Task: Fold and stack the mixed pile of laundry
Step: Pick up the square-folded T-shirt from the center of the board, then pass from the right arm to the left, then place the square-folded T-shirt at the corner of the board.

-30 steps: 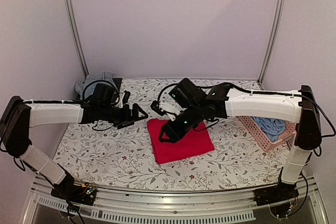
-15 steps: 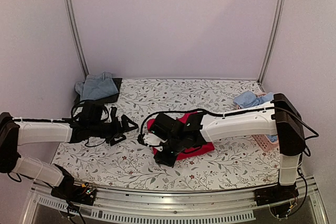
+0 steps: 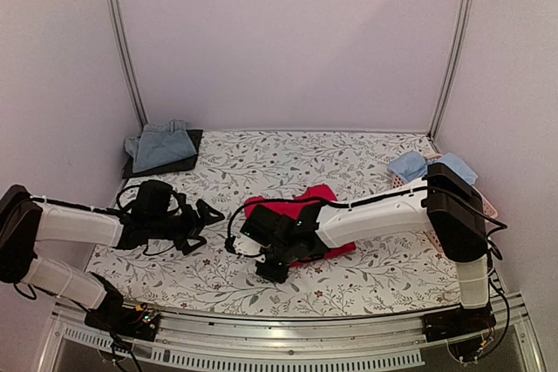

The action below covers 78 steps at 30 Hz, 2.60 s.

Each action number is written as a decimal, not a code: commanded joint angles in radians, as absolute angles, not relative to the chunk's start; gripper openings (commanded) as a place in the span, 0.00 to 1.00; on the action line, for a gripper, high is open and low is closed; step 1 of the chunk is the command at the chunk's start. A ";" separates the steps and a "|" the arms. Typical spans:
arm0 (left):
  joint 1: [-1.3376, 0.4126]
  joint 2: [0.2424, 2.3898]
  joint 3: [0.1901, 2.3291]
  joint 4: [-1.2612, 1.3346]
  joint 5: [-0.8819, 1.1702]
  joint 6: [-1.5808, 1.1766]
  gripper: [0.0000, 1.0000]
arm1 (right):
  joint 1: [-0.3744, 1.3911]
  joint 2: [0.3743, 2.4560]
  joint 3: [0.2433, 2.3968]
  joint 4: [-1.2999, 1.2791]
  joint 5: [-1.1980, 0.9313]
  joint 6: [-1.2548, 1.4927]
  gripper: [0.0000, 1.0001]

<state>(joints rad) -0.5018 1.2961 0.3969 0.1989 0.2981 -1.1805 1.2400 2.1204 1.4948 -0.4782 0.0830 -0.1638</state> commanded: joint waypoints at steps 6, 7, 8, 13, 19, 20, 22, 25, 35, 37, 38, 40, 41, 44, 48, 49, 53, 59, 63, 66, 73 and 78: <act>-0.518 1.450 0.421 0.414 0.366 -1.289 1.00 | 1.204 2.040 1.529 -0.399 0.028 -0.181 0.00; -0.526 1.471 0.423 0.439 0.374 -1.300 1.00 | 1.196 2.026 1.530 -0.391 0.014 -0.172 0.00; -0.534 1.495 0.429 0.465 0.381 -1.310 1.00 | 1.189 2.018 1.531 -0.383 0.011 -0.167 0.00; -0.579 1.619 0.443 0.624 0.419 -1.401 1.00 | 1.179 1.992 1.547 -0.359 -0.035 -0.156 0.00; -0.647 1.755 0.501 0.730 0.434 -1.462 1.00 | 1.178 2.023 1.612 -0.370 -0.051 -0.161 0.00; -0.651 1.777 0.509 0.739 0.441 -1.475 1.00 | 1.178 2.028 1.626 -0.372 -0.049 -0.162 0.00; -0.654 1.813 0.498 0.787 0.451 -1.513 1.00 | 1.179 2.044 1.656 -0.382 -0.044 -0.163 0.00; -0.651 1.839 0.477 0.870 0.448 -1.539 0.91 | 1.180 2.060 1.678 -0.378 -0.048 -0.163 0.00; -0.568 1.852 0.751 0.317 0.495 -1.113 0.00 | 1.177 1.985 1.603 -0.379 -0.043 -0.114 0.38; -0.563 1.864 0.919 0.023 0.418 -0.903 0.00 | 1.168 1.932 1.544 -0.378 -0.025 -0.090 0.46; -0.562 1.877 0.995 -0.102 0.371 -0.809 0.00 | 1.156 1.889 1.515 -0.376 -0.020 -0.072 0.49; -0.552 1.913 1.135 -0.283 0.284 -0.651 0.00 | 1.125 1.824 1.454 -0.367 -0.024 -0.024 0.51; -0.542 1.931 1.202 -0.355 0.254 -0.586 0.00 | 1.107 1.778 1.422 -0.363 -0.022 -0.008 0.53; -0.507 1.993 1.387 -0.504 0.163 -0.404 0.00 | 1.048 1.691 1.335 -0.353 -0.022 0.067 0.55; -0.433 2.108 1.650 -0.653 0.121 -0.242 0.00 | 0.977 1.583 1.246 -0.347 -0.018 0.109 0.55; -0.416 2.139 1.718 -0.686 0.113 -0.215 0.00 | 0.966 1.569 1.229 -0.348 -0.016 0.112 0.56; -0.363 2.241 1.955 -0.760 0.083 -0.115 0.00 | 0.941 1.526 1.191 -0.361 -0.006 0.119 0.56; -0.293 2.361 2.207 -0.852 0.046 -0.049 0.00 | 0.927 1.512 1.168 -0.366 -0.006 0.123 0.55; -0.232 2.377 2.288 -0.890 0.063 -0.039 0.00 | 0.922 1.519 1.164 -0.365 -0.005 0.114 0.55; -0.194 2.359 2.293 -0.893 0.092 -0.034 0.00 | 0.919 1.532 1.168 -0.361 -0.006 0.108 0.53; -0.142 2.329 2.332 -0.912 0.082 0.020 0.00 | 0.917 1.576 1.187 -0.339 -0.029 0.105 0.51; -0.081 2.282 2.337 -0.887 0.143 0.010 0.00 | 0.917 1.597 1.206 -0.335 -0.040 0.104 0.50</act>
<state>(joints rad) -0.1184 2.3684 2.2944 -0.9051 0.0898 -0.0074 0.9222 1.5768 1.1744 -0.3561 -0.0223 0.1108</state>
